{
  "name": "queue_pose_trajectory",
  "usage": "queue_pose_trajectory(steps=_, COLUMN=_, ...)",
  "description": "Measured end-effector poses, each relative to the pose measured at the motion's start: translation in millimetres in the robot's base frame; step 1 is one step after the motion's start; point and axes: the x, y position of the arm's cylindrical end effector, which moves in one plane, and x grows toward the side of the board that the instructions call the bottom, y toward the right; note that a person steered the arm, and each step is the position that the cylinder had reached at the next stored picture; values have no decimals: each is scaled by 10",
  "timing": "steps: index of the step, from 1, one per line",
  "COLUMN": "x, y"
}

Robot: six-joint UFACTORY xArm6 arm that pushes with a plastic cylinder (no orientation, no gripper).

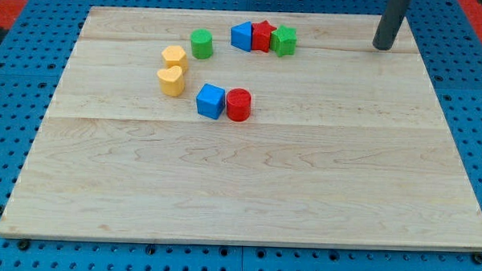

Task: Move your arm towards the red circle

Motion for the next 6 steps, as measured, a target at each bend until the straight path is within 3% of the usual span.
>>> queue_pose_trajectory(steps=4, x=2204, y=-1763)
queue_pose_trajectory(steps=5, x=1757, y=-1690)
queue_pose_trajectory(steps=6, x=1181, y=-947)
